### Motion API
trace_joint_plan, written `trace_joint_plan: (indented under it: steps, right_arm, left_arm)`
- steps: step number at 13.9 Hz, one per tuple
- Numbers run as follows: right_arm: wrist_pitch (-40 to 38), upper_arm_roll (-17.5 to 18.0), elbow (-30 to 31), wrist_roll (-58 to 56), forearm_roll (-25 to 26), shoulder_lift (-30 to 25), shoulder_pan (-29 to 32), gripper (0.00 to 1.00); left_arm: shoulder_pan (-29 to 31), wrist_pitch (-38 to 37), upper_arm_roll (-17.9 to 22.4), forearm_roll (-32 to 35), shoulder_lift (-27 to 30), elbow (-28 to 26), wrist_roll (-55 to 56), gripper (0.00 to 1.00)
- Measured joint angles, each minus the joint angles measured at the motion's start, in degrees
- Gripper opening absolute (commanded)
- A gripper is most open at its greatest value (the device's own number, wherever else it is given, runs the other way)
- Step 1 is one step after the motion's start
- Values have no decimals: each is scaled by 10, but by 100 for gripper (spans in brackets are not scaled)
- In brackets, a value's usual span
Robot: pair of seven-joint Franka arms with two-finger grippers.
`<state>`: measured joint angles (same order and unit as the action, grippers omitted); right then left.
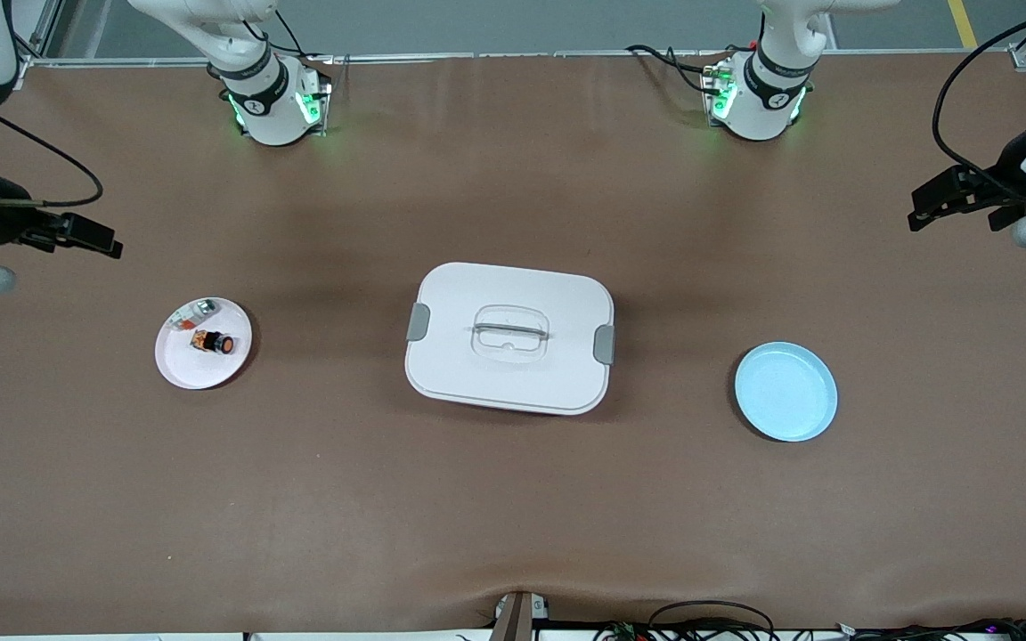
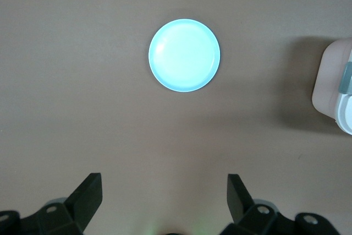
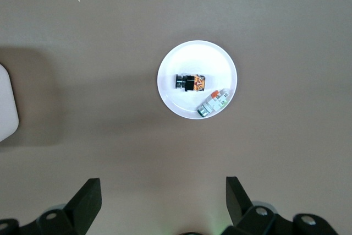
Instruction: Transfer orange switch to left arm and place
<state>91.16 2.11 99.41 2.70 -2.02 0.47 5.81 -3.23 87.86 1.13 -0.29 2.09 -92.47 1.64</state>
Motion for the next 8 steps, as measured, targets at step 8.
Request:
trace_joint_plan:
  steps: [8]
  right_arm:
    - [-10, 0, -15, -1, 0, 30, -3, 100]
  left_arm:
    - [1, 0, 0, 0, 0, 1, 0, 100]
